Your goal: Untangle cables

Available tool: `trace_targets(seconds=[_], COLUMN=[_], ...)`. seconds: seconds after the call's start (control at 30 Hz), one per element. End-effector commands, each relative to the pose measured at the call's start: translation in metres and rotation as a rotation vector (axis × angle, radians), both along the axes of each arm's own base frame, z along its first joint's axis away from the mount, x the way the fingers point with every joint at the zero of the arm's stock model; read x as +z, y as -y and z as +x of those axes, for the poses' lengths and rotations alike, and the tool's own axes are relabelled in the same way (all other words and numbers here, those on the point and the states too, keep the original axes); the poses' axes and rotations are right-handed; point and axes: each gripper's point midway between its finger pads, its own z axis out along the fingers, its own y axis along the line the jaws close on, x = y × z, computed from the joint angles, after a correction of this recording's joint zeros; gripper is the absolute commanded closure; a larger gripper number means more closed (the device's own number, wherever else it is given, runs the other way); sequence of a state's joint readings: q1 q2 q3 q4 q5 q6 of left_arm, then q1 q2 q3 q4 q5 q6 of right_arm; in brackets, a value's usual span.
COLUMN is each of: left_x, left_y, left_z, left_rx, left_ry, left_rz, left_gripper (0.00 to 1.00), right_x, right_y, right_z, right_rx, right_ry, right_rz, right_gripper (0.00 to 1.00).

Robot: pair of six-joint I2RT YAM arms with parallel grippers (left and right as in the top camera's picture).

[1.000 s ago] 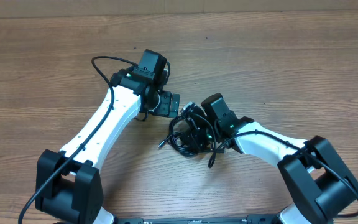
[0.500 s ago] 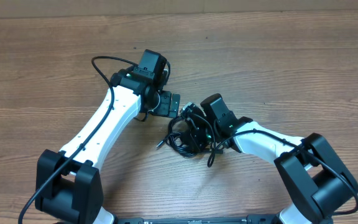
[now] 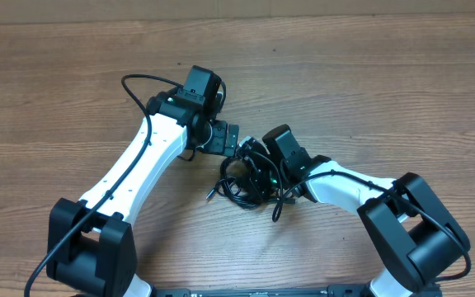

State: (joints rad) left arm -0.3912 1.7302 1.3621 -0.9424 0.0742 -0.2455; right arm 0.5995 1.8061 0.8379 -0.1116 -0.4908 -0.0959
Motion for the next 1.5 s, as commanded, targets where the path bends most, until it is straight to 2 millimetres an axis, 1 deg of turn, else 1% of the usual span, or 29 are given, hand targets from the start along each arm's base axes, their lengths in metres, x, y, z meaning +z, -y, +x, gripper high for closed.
trace_targets(seconds=[0.0, 0.07, 0.17, 0.33, 0.37, 0.4, 0.43, 0.5, 0.6, 0.67, 0.8, 0.87, 0.9, 0.93, 1.0, 1.03, 1.1, 1.17, 1.27, 1.33, 1.37, 1.47], left_x=[0.003, 0.003, 0.003, 0.003, 0.003, 0.003, 0.003, 0.003, 0.003, 0.003, 0.003, 0.003, 0.003, 0.003, 0.003, 0.003, 0.003, 0.003, 0.003, 0.003, 0.003, 0.002], left_y=[0.002, 0.002, 0.001, 0.001, 0.001, 0.001, 0.001, 0.001, 0.001, 0.001, 0.001, 0.001, 0.001, 0.001, 0.001, 0.001, 0.001, 0.001, 0.001, 0.0, 0.0, -0.004], left_z=[0.004, 0.003, 0.003, 0.003, 0.003, 0.003, 0.003, 0.003, 0.003, 0.003, 0.003, 0.003, 0.003, 0.003, 0.003, 0.003, 0.003, 0.003, 0.002, 0.002, 0.002, 0.004], left_rx=[0.01, 0.011, 0.011, 0.011, 0.011, 0.011, 0.011, 0.011, 0.011, 0.011, 0.011, 0.011, 0.011, 0.011, 0.011, 0.011, 0.011, 0.011, 0.011, 0.012, 0.013, 0.019], left_ry=[0.011, 0.011, 0.008, 0.008, 0.008, 0.008, 0.008, 0.008, 0.008, 0.008, 0.008, 0.008, 0.008, 0.008, 0.009, 0.009, 0.009, 0.008, 0.006, 0.005, 0.006, 0.016], left_rz=[0.0, 0.0, 0.001, 0.001, 0.001, 0.001, 0.001, 0.001, 0.001, 0.0, 0.001, 0.001, 0.001, 0.0, 0.0, 0.0, 0.0, 0.0, 0.002, 0.007, 0.01, 0.033], left_gripper=[0.0, 0.0, 0.01, 0.0, 0.01, 0.0, 0.0, 0.01, 0.01, 0.0, 0.0, 0.0, 0.01, 0.0, 0.0, 0.0, 0.0, 0.0, 0.01, 0.0, 0.0, 0.0], right_x=[-0.004, -0.004, 0.005, 0.031, 0.037, 0.047, 0.05, 0.064, 0.078, 0.082, 0.078, 0.075, 0.073, 0.071, 0.066, 0.064, 0.059, 0.052, 0.038, 0.027, 0.023, 0.012], right_y=[-0.004, -0.002, 0.0, 0.008, 0.009, 0.013, 0.013, 0.018, 0.02, 0.02, 0.019, 0.017, 0.015, 0.013, 0.009, 0.006, 0.001, -0.001, -0.001, 0.0, 0.0, 0.0], right_z=[-0.001, 0.004, 0.014, 0.031, 0.034, 0.039, 0.04, 0.046, 0.049, 0.05, 0.045, 0.039, 0.034, 0.031, 0.027, 0.026, 0.025, 0.025, 0.025, 0.024, 0.023, 0.02], right_rx=[-0.01, -0.07, -0.171, -0.309, -0.324, -0.341, -0.345, -0.363, -0.377, -0.376, -0.337, -0.287, -0.257, -0.237, -0.215, -0.209, -0.197, -0.194, -0.207, -0.225, -0.232, -0.237], right_ry=[-0.019, -0.045, -0.1, -0.143, -0.14, -0.125, -0.121, -0.096, -0.077, -0.068, -0.05, -0.028, -0.02, -0.014, -0.012, -0.015, -0.017, -0.021, -0.053, -0.089, -0.103, -0.138], right_rz=[-0.007, -0.011, 0.018, 0.087, 0.099, 0.119, 0.123, 0.15, 0.174, 0.181, 0.16, 0.136, 0.122, 0.114, 0.105, 0.103, 0.104, 0.095, 0.08, 0.067, 0.061, 0.05], right_gripper=[0.96, 0.96, 0.96, 0.96, 0.96, 0.96, 0.96, 0.96, 0.96, 0.96, 0.96, 0.92, 0.76, 0.66, 0.49, 0.44, 0.43, 0.45, 0.6, 0.66, 0.68, 0.69])
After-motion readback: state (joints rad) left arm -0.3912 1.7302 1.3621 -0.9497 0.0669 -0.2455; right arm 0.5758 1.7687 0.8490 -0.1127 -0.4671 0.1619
